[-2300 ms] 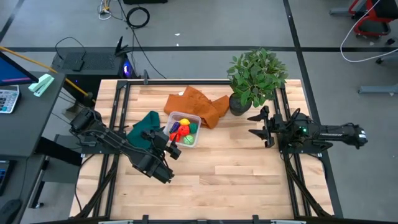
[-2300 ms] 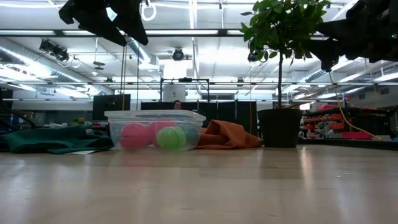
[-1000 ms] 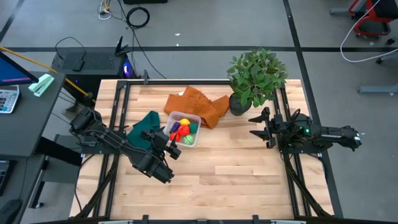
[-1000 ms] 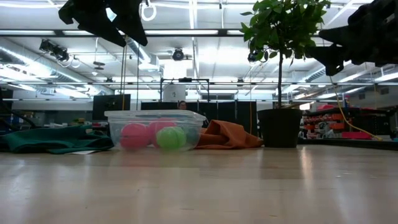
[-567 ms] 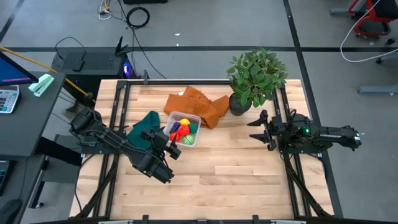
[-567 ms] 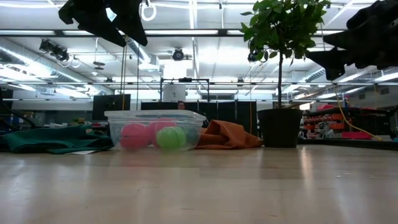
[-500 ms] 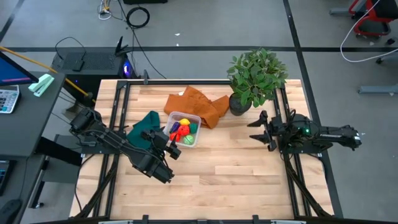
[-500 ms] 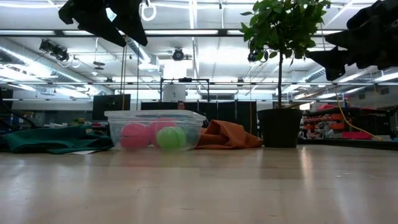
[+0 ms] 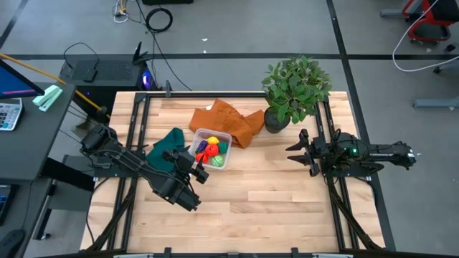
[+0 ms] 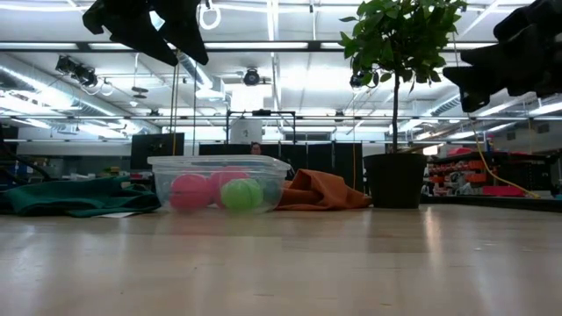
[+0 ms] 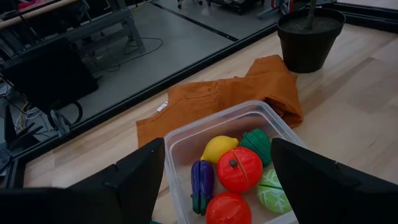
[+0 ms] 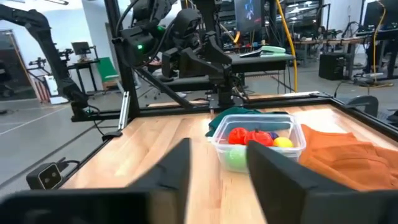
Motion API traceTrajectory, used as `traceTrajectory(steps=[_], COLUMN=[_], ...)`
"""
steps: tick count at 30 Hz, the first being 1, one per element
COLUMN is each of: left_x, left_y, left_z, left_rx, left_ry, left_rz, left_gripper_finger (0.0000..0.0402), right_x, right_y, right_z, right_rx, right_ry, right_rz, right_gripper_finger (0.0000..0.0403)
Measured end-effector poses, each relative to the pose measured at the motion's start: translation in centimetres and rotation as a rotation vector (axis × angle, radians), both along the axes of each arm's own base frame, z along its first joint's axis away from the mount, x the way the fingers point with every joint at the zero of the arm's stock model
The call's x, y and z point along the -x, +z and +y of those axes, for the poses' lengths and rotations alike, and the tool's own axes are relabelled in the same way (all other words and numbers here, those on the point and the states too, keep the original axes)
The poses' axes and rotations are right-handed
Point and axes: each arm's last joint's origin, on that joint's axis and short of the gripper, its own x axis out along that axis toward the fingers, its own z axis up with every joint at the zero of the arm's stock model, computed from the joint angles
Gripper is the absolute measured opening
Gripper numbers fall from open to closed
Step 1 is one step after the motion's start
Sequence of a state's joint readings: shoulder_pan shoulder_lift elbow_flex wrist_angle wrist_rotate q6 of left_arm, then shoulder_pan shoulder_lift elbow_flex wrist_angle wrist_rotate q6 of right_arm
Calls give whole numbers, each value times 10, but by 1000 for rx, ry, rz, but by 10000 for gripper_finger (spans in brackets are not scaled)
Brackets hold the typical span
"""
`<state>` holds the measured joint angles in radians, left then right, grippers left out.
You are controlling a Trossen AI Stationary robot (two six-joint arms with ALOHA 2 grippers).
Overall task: Pick and placing Produce into tupperware
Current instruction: Return to Home Position
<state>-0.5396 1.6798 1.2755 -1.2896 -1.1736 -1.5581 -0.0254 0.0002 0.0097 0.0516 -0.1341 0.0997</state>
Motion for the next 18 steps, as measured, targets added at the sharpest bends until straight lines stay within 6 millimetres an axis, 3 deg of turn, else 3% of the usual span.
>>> traceTrajectory(steps=[6,18], left_x=[0,0], left_y=[0,0], left_z=[0,0], left_rx=[0,-7], left_ry=[0,-5], left_rz=[1,7], left_gripper_finger=[298,298], right_x=[0,1], right_y=[-1,-1], right_z=[1,-1], right_rx=[23,-13], right_ry=[4,-67], right_rz=[3,47], right_gripper_finger=[12,15])
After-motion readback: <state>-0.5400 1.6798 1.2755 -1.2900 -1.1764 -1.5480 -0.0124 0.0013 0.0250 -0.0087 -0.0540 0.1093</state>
